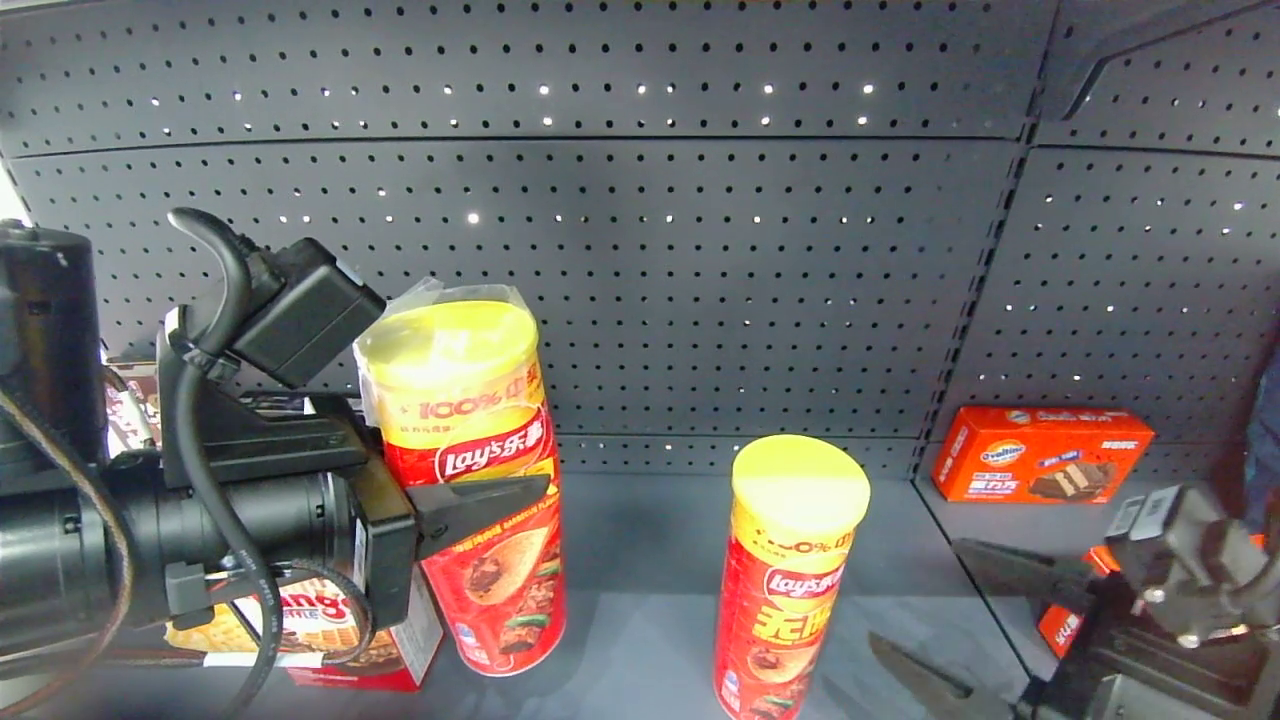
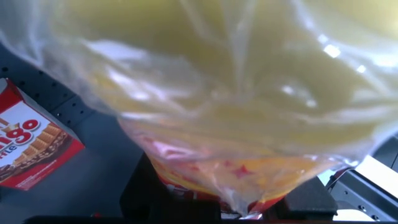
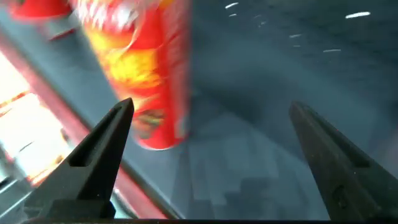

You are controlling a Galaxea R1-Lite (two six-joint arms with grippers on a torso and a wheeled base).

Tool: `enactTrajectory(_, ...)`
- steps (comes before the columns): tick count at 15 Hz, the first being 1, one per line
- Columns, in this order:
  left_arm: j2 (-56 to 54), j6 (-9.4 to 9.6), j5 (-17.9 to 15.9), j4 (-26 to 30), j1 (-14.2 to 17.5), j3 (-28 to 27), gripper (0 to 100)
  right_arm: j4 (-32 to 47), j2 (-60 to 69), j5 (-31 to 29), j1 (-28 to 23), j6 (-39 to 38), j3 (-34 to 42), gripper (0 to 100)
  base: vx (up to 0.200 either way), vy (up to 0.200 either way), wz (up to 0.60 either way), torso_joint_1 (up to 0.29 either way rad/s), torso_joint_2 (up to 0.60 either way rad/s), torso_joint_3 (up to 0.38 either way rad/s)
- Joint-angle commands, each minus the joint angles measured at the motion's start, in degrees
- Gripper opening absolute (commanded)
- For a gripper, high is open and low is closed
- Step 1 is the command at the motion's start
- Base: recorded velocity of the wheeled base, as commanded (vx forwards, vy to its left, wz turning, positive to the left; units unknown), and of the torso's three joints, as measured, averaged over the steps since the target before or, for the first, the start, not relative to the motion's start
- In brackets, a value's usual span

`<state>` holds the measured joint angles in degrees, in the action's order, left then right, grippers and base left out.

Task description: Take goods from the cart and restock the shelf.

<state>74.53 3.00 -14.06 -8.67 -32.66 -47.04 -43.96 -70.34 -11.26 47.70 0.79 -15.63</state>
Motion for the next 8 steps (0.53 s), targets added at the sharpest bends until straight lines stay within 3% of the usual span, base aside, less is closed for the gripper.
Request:
enactTrajectory(1, -0.1, -0.01, 0.0, 0.0, 0.0, -0.1, 0, 10.6, 14.8, -7.9, -3.4, -0.7, -6.4, 100, 0.000, 0.000, 0.00, 0.000, 0.00, 0.000)
enactTrajectory(2, -0.1, -0.01, 0.0, 0.0, 0.0, -0.1, 0, 11.3, 16.0, -9.1, -4.5, -1.1, -6.3, 100, 0.000, 0.000, 0.00, 0.000, 0.00, 0.000)
enactTrajectory(5, -0.1, -0.01, 0.0, 0.0, -0.4, -0.1, 0, 16.4, 24.8, -10.6, -14.5, -1.5, -3.8, 100, 0.000, 0.000, 0.00, 0.000, 0.00, 0.000)
enactTrajectory(6, -0.1, -0.01, 0.0, 0.0, -0.4, -0.1, 0, 16.4, 24.8, -10.6, -14.5, -1.5, -3.8, 100, 0.000, 0.000, 0.00, 0.000, 0.00, 0.000)
enactTrajectory(7, -0.2, -0.01, 0.0, 0.0, -0.8, 0.1, 0, 21.3, 31.9, -10.9, -19.8, -1.4, 0.2, 100, 0.000, 0.000, 0.00, 0.000, 0.00, 0.000)
enactTrajectory(8, -0.4, -0.01, 0.0, 0.0, -0.8, 0.3, 0, 22.1, 34.9, -11.2, -21.8, -1.4, 3.4, 100, 0.000, 0.000, 0.00, 0.000, 0.00, 0.000)
